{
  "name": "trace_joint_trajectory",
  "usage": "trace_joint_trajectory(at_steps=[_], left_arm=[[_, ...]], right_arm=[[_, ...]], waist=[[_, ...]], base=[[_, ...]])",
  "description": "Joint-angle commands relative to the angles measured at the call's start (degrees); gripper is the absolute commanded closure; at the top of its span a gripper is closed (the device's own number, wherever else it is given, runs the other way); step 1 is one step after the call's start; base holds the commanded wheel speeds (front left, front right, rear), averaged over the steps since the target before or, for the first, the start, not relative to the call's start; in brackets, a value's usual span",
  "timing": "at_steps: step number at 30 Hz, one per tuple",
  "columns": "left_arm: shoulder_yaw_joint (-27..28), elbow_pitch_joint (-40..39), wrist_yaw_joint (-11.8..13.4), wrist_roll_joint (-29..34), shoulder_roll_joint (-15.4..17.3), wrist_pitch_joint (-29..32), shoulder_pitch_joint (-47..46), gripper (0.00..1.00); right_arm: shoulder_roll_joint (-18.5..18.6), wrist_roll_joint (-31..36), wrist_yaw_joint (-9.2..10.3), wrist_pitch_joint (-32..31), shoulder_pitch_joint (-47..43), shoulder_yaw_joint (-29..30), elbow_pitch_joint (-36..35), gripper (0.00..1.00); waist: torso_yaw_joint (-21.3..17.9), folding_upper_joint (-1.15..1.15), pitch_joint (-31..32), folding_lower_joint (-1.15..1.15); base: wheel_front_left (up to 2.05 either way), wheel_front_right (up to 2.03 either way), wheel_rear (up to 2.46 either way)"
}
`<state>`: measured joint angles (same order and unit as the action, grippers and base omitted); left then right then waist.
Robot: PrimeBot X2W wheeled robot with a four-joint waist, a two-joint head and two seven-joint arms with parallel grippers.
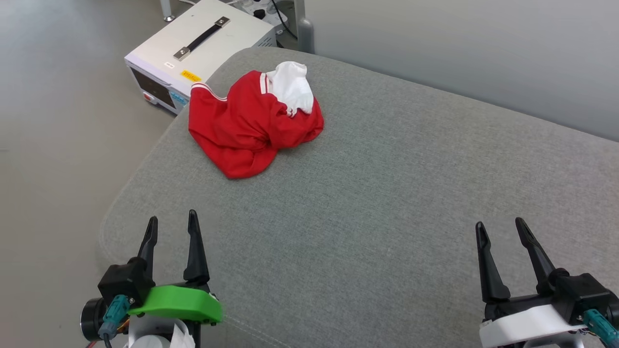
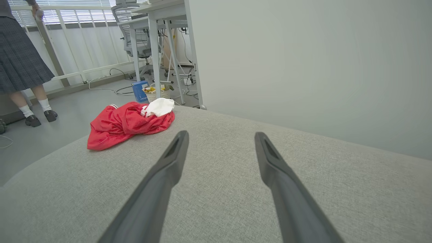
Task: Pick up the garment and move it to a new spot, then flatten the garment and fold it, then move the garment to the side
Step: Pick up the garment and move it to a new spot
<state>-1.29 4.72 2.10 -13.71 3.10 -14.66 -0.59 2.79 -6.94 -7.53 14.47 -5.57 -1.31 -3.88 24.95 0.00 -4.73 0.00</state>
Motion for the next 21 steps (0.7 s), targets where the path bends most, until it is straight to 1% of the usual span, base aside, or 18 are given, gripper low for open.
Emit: trace_joint_trajectory(at_steps=[1, 5, 8, 12, 14, 18, 21], left_arm=[[0.17, 0.06, 0.28, -0.62, -0.23, -0.34, -0.88, 0.00], [0.68, 0.38, 0.36, -1.31, -0.23, -0.34, -0.72, 0.00], [1.13, 0.86, -0.22, -1.54, -0.23, -0.34, -0.99, 0.00], [2.58, 1.03, -2.45, -1.36, -0.23, -0.34, -2.95, 0.00], [3.73, 1.42, -4.03, -1.22, -0.23, -0.34, -4.68, 0.00], [6.68, 2.49, -7.03, 0.74, -0.02, -0.34, -10.70, 0.00], [8.24, 4.38, -8.46, 1.31, 1.33, -0.34, -16.39, 0.00]], right_arm=[[0.09, 0.53, 0.04, 0.52, 0.90, 0.00, -0.19, 0.00], [0.09, 0.60, 0.04, 0.52, 0.91, -0.25, -0.12, 0.00], [0.09, 0.62, 0.04, 0.52, 0.91, -0.39, -0.11, 0.00], [0.09, 1.07, 0.04, 0.52, 1.32, -0.82, -0.21, 0.00], [0.09, 1.44, 0.04, 0.52, 1.66, -0.93, -0.39, 0.00], [0.09, 2.93, 0.04, 0.52, 3.09, -1.52, -0.79, 0.00], [0.09, 4.09, 0.04, 0.52, 4.68, -1.93, -1.23, 0.00]], waist=[[1.55, 0.00, -0.53, 0.00], [2.07, 0.00, -0.47, 0.00], [2.16, 0.00, -0.47, 0.00], [1.65, 0.00, -1.08, 0.00], [1.16, 0.00, -1.77, 0.00], [-0.72, 0.00, -4.31, 0.00], [-2.63, 0.00, -6.57, 0.00]], base=[[0.00, 0.00, 0.00], [0.00, 0.00, 0.00], [0.00, 0.00, 0.00], [0.00, 0.00, 0.00], [0.00, 0.00, 0.00], [0.00, 0.00, 0.00], [0.00, 0.00, 0.00]])
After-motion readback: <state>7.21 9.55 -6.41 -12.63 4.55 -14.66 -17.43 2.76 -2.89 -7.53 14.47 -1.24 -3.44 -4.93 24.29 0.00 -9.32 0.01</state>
